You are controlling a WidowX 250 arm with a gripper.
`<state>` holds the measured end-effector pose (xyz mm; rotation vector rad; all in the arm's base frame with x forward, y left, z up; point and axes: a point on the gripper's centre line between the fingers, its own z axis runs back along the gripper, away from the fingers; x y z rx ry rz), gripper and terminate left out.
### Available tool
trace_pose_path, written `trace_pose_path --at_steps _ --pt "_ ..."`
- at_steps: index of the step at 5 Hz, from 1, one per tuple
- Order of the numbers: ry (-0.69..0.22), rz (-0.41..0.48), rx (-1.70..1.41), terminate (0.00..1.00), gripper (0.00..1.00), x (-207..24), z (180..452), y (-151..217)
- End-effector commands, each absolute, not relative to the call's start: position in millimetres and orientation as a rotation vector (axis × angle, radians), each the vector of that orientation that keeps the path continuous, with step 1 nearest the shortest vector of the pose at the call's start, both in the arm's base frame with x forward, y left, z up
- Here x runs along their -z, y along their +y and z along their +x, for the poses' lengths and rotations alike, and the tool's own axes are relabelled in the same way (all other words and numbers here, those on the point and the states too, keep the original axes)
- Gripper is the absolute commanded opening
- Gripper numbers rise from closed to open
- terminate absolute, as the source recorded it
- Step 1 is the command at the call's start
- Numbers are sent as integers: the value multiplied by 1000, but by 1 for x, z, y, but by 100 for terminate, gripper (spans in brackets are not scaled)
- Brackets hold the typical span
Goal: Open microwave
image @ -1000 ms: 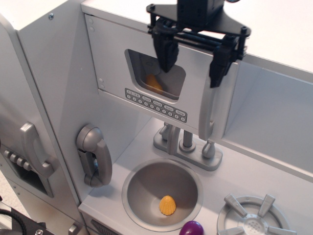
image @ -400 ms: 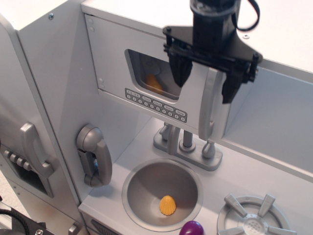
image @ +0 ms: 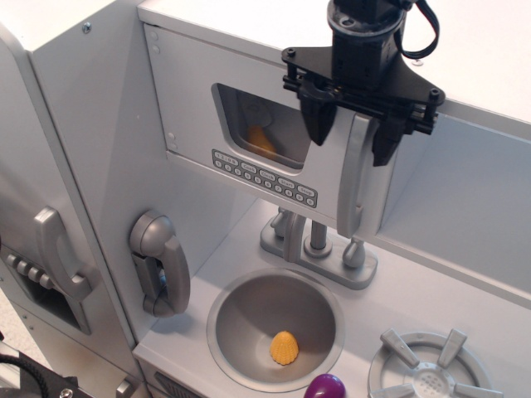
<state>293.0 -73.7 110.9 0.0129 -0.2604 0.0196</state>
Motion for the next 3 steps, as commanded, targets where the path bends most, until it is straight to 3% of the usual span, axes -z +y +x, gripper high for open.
trace_pose_path --at_steps 1,3 --pt "-330 -61 -23 0 0 -122 296 -77" --pt "-360 -58 -4 0 0 -120 283 -77"
